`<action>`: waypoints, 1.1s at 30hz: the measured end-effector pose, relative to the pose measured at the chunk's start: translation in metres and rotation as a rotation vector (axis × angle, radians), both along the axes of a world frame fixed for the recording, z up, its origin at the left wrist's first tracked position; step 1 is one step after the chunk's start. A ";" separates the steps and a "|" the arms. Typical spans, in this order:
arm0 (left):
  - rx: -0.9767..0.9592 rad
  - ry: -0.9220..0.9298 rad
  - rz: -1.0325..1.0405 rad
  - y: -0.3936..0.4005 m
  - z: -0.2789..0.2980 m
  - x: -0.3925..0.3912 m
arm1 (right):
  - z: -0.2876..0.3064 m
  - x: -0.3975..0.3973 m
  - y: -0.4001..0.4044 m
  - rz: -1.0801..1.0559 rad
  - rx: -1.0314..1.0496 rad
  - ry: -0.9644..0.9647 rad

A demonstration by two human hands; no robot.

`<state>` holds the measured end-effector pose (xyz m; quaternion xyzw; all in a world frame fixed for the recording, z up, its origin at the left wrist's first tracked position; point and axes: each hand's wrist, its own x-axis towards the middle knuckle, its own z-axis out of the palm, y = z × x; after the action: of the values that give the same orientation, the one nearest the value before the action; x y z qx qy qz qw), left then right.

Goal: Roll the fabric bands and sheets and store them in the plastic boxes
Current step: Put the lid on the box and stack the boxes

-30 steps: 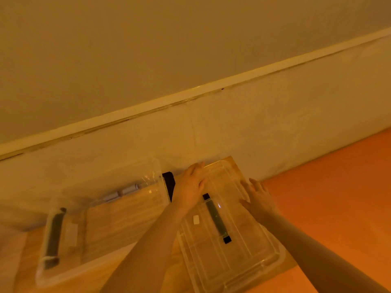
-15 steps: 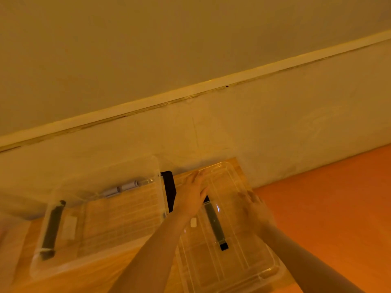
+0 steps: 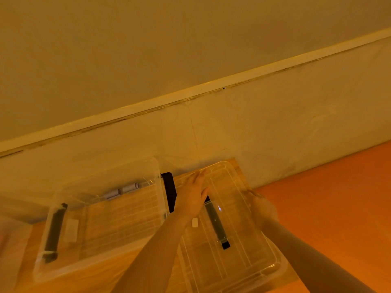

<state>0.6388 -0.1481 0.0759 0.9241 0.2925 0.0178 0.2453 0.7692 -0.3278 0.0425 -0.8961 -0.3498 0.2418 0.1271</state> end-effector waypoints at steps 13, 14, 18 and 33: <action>0.113 -0.009 -0.030 0.000 0.018 0.013 | 0.029 0.027 -0.011 -0.081 0.195 0.022; 0.136 -0.011 -0.036 0.000 0.019 0.017 | 0.033 0.028 -0.011 -0.114 0.246 0.071; 0.179 -0.002 -0.079 -0.004 0.028 0.031 | 0.046 0.025 -0.009 -0.191 0.409 0.163; 0.225 0.079 -0.153 0.003 0.063 0.050 | 0.090 0.042 0.005 -0.285 0.550 0.543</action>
<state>0.6892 -0.1450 0.1389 0.9653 0.2266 -0.0046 0.1293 0.8111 -0.3229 0.1325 -0.7717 -0.2277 0.3471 0.4818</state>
